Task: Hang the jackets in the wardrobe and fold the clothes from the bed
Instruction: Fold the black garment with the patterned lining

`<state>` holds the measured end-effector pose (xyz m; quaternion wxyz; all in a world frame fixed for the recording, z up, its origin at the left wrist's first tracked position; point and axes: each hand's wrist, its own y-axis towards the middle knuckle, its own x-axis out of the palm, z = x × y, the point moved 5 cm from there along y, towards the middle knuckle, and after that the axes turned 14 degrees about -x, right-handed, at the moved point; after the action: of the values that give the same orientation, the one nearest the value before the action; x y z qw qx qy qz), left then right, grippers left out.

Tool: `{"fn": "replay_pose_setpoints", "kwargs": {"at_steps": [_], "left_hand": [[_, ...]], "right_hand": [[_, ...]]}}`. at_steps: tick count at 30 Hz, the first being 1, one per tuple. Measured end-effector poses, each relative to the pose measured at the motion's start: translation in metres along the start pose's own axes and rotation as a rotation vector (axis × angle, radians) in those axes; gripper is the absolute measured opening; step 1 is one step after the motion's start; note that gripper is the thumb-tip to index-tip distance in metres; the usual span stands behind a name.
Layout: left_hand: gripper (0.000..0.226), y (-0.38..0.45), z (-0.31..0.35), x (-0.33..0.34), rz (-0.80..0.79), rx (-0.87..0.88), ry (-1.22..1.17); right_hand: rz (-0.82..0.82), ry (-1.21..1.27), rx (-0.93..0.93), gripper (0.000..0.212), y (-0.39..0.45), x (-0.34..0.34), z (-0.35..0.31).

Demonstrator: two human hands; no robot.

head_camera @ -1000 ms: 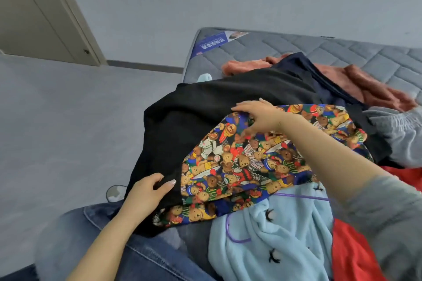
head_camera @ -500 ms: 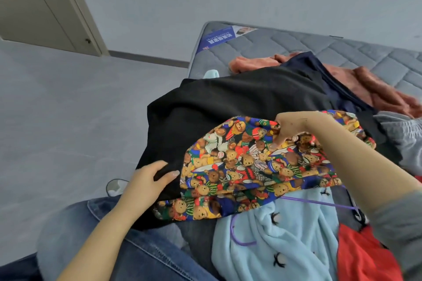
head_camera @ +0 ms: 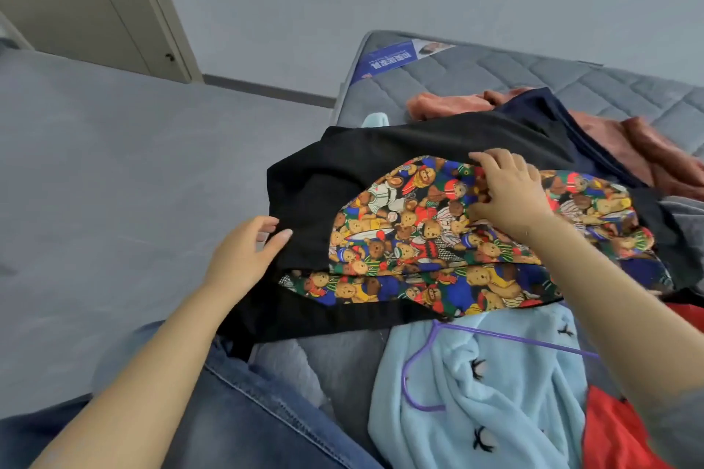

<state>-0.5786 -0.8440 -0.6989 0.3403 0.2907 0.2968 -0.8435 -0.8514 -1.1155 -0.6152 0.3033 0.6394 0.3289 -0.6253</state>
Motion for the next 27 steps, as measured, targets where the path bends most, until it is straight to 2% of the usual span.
{"fn": "replay_pose_setpoints", "kwargs": {"at_steps": [2, 3, 4, 6, 7, 9, 11, 14, 17, 20, 23, 25, 27], "left_hand": [[0.027, -0.004, -0.029, -0.019, 0.01, -0.081, -0.1], [0.029, -0.007, -0.043, -0.025, -0.053, -0.134, -0.105], [0.035, -0.012, -0.057, -0.028, -0.158, -0.192, -0.068], [0.041, -0.024, -0.078, -0.027, -0.369, -0.275, 0.108], [0.036, -0.028, -0.085, -0.023, -0.419, -0.285, 0.177], [0.025, -0.028, -0.089, -0.015, -0.39, -0.251, 0.168], [0.023, -0.027, -0.091, -0.007, -0.354, -0.206, 0.106], [0.018, -0.022, -0.104, 0.002, -0.383, -0.189, 0.043], [0.04, -0.012, -0.116, 0.006, -0.356, -0.209, 0.209], [0.04, -0.004, -0.113, 0.015, -0.382, -0.227, 0.378], [0.024, -0.003, -0.099, 0.01, -0.396, -0.239, 0.354], [0.043, -0.009, -0.085, 0.002, -0.364, -0.175, 0.287], [0.06, -0.022, -0.058, -0.006, -0.251, -0.028, 0.233]], "right_hand": [[0.225, 0.165, -0.173, 0.064, -0.015, 0.001, -0.042], [0.255, 0.238, -0.302, 0.056, -0.021, 0.004, -0.068], [0.23, 0.287, -0.444, 0.051, -0.025, 0.012, -0.097], [0.101, 0.325, -0.691, 0.054, -0.032, 0.038, -0.152], [0.033, 0.324, -0.766, 0.06, -0.034, 0.054, -0.176], [-0.086, 0.283, -0.814, 0.07, -0.035, 0.087, -0.206], [-0.146, 0.207, -0.787, 0.072, -0.034, 0.115, -0.213], [-0.129, 0.121, -0.752, 0.066, -0.033, 0.137, -0.206], [-0.077, 0.13, -0.738, 0.06, -0.033, 0.141, -0.204], [-0.038, 0.269, -0.681, 0.059, -0.033, 0.134, -0.204], [-0.057, 0.396, -0.62, 0.056, -0.036, 0.126, -0.2], [-0.077, 0.605, -0.474, 0.052, -0.046, 0.121, -0.191], [-0.028, 0.878, -0.23, 0.042, -0.063, 0.111, -0.175]]}}
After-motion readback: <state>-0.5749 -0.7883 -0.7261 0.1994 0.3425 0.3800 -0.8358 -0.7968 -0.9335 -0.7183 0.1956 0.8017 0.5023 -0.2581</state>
